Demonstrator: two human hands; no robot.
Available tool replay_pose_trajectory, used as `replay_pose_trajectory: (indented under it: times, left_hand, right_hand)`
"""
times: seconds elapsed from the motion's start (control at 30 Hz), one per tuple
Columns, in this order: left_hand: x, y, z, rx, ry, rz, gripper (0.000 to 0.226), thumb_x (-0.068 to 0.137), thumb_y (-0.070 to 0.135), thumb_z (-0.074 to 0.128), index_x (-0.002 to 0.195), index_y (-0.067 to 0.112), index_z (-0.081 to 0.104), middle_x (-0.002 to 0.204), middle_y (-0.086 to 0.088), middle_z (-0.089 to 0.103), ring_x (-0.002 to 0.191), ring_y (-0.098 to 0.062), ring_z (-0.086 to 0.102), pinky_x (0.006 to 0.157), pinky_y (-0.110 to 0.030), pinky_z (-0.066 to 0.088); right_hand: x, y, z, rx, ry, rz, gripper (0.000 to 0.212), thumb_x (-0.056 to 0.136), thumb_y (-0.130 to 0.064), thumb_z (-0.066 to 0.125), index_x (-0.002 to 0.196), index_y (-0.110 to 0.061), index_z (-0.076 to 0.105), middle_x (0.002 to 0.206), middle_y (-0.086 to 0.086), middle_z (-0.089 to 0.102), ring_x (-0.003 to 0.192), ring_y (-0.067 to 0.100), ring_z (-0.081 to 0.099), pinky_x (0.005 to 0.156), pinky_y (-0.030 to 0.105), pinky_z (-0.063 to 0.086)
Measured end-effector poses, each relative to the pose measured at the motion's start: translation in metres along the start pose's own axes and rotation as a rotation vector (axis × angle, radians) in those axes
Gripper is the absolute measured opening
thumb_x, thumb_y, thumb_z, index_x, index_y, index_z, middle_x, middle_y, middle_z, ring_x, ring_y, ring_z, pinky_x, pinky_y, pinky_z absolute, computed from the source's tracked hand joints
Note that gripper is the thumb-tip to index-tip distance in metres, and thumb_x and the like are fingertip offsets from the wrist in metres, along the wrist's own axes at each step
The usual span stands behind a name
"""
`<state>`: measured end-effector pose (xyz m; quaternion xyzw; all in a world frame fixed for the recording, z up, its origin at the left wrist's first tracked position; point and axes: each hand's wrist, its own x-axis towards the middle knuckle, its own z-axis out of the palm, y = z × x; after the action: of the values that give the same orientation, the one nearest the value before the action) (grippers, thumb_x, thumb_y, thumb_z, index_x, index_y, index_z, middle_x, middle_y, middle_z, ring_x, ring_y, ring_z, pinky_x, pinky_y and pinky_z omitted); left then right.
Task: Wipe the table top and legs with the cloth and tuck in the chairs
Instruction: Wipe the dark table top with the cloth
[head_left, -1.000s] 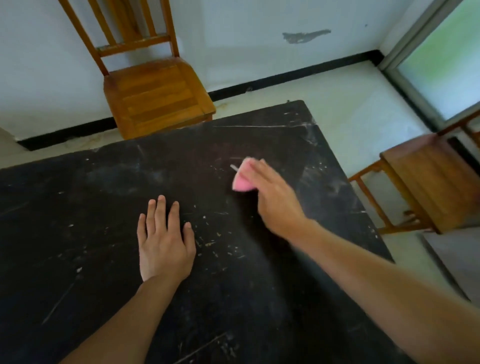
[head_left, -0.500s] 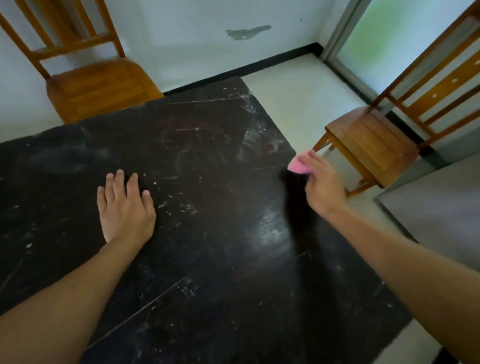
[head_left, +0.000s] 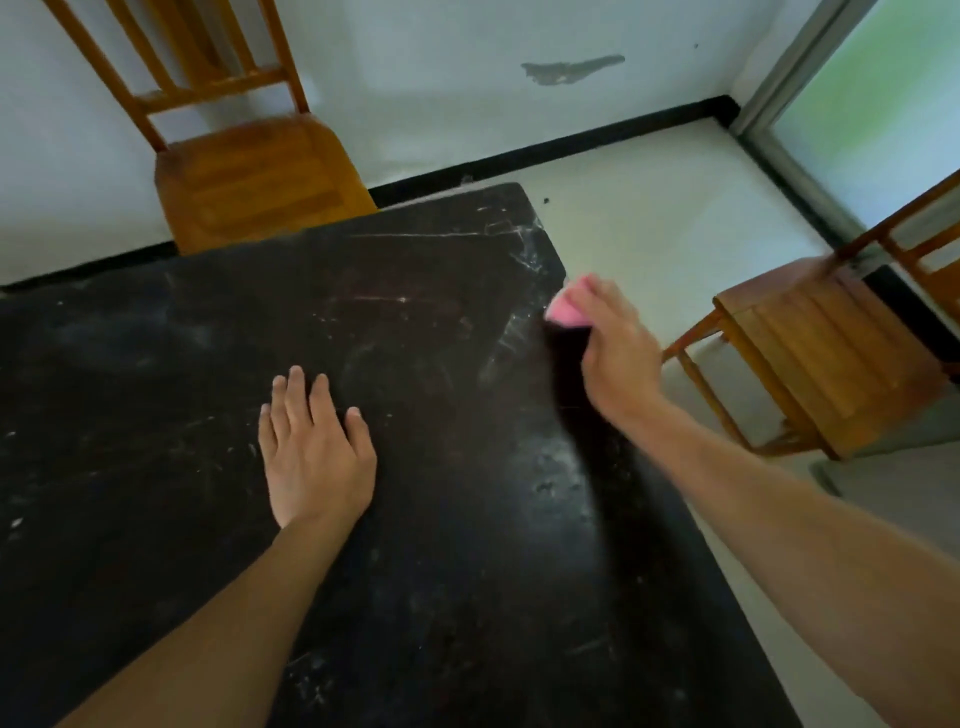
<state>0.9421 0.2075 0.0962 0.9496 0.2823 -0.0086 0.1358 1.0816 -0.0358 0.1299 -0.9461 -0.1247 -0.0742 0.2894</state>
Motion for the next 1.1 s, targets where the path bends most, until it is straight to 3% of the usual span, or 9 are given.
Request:
replay_pose_trajectory:
  times: [0.1, 0.2, 0.43, 0.57, 0.67, 0.73, 0.9, 0.97, 1.1]
  left_hand:
    - [0.000, 0.003, -0.003, -0.005, -0.003, -0.013, 0.053, 0.099, 0.030, 0.038, 0.145, 0.006, 0.031, 0.158, -0.012, 0.018, 0.147, -0.025, 0.009, 0.120, -0.042, 0.008]
    - [0.001, 0.004, -0.002, -0.019, 0.012, -0.019, 0.051, 0.098, 0.027, 0.041, 0.143, 0.004, 0.035, 0.156, -0.012, 0.022, 0.146, -0.025, 0.012, 0.120, -0.043, 0.010]
    - [0.001, 0.004, 0.000, -0.001, 0.013, -0.042, 0.052, 0.098, 0.028, 0.041, 0.144, 0.006, 0.035, 0.157, -0.010, 0.021, 0.146, -0.024, 0.011, 0.120, -0.041, 0.010]
    - [0.001, 0.004, 0.000, -0.001, 0.007, -0.041, 0.052, 0.098, 0.028, 0.041, 0.144, 0.006, 0.035, 0.157, -0.010, 0.022, 0.146, -0.023, 0.011, 0.119, -0.042, 0.012]
    - [0.002, 0.005, 0.000, -0.015, 0.023, -0.044, 0.052, 0.097, 0.028, 0.042, 0.144, 0.006, 0.036, 0.157, -0.010, 0.023, 0.146, -0.024, 0.012, 0.119, -0.042, 0.011]
    - [0.003, 0.004, 0.002, -0.018, 0.042, -0.032, 0.051, 0.097, 0.027, 0.043, 0.143, 0.005, 0.038, 0.156, -0.011, 0.025, 0.146, -0.025, 0.015, 0.119, -0.042, 0.013]
    - [0.001, -0.002, 0.007, -0.004, 0.072, -0.019, 0.056, 0.094, 0.036, 0.031, 0.141, 0.005, 0.040, 0.155, -0.012, 0.028, 0.145, -0.026, 0.018, 0.118, -0.041, 0.014]
    - [0.001, -0.003, 0.008, 0.009, 0.075, -0.010, 0.059, 0.094, 0.038, 0.027, 0.140, 0.005, 0.042, 0.154, -0.013, 0.030, 0.145, -0.027, 0.019, 0.118, -0.042, 0.016]
    - [0.001, -0.002, 0.008, 0.019, 0.071, -0.008, 0.060, 0.093, 0.039, 0.026, 0.139, 0.005, 0.043, 0.153, -0.013, 0.031, 0.144, -0.027, 0.021, 0.117, -0.044, 0.018]
  right_hand:
    - [-0.065, -0.038, 0.036, 0.070, -0.239, -0.486, 0.040, 0.095, 0.002, 0.040, 0.121, -0.014, 0.066, 0.137, 0.007, 0.057, 0.133, 0.026, 0.047, 0.115, 0.039, 0.030]
    - [-0.062, -0.017, 0.048, -0.054, -0.429, -0.680, 0.055, 0.089, 0.000, 0.043, 0.138, -0.023, 0.054, 0.153, 0.001, 0.040, 0.146, 0.022, 0.027, 0.120, 0.039, 0.018]
    - [0.102, 0.058, -0.003, -0.115, -0.164, 0.217, 0.041, 0.095, 0.004, 0.041, 0.111, -0.025, 0.065, 0.150, 0.002, 0.044, 0.137, 0.024, 0.041, 0.117, 0.038, 0.029]
    - [0.043, -0.004, 0.020, 0.099, -0.221, -0.335, 0.026, 0.102, -0.011, 0.044, 0.115, -0.011, 0.066, 0.137, 0.006, 0.056, 0.130, 0.005, 0.045, 0.116, 0.037, 0.033]
    - [0.012, -0.008, 0.055, 0.013, -0.446, -0.768, 0.036, 0.099, -0.002, 0.042, 0.126, -0.013, 0.063, 0.146, 0.008, 0.049, 0.143, 0.022, 0.034, 0.117, 0.045, 0.028]
    - [0.054, 0.012, 0.064, 0.007, -0.369, -0.705, 0.038, 0.103, -0.008, 0.034, 0.128, -0.013, 0.062, 0.142, 0.010, 0.052, 0.140, 0.027, 0.039, 0.116, 0.048, 0.030]
    - [0.165, 0.040, 0.034, -0.227, -0.268, 0.148, 0.030, 0.096, 0.003, 0.040, 0.107, -0.012, 0.064, 0.114, 0.011, 0.064, 0.104, 0.030, 0.060, 0.088, 0.037, 0.048]
    - [0.157, 0.023, 0.030, -0.211, -0.202, 0.076, 0.038, 0.093, 0.007, 0.041, 0.119, -0.010, 0.063, 0.128, 0.011, 0.060, 0.115, 0.032, 0.057, 0.099, 0.039, 0.044]
    - [0.105, -0.022, 0.065, 0.016, -0.314, -0.511, 0.036, 0.098, -0.005, 0.039, 0.124, -0.014, 0.061, 0.139, 0.006, 0.053, 0.133, 0.021, 0.046, 0.116, 0.039, 0.032]
